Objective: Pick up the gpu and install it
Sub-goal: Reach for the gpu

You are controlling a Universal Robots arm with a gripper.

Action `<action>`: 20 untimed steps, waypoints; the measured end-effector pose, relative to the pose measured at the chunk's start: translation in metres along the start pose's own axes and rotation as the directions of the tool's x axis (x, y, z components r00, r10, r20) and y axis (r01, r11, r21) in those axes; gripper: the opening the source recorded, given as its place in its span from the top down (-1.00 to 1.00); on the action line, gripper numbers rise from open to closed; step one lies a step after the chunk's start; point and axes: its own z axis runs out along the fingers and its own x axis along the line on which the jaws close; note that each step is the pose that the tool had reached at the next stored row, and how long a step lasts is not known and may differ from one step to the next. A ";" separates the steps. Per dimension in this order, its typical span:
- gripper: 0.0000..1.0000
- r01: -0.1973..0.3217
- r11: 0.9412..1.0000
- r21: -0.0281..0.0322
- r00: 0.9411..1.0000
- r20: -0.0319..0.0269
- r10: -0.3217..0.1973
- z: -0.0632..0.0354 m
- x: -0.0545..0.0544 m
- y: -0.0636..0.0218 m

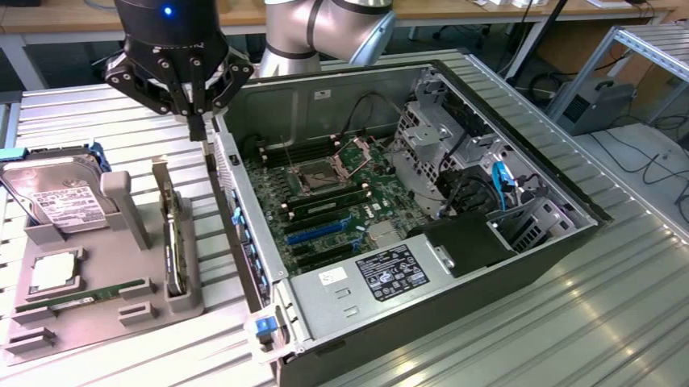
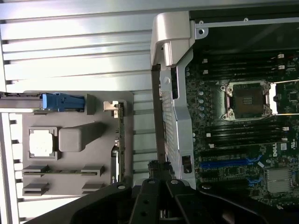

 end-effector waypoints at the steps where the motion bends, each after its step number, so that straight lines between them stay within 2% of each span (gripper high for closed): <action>1: 0.79 0.000 1.000 0.000 1.000 0.000 0.000 0.0000 0.000 0.0000; 20: 0.79 0.000 1.000 0.000 1.000 0.000 0.000 0.0002 0.006 -0.0004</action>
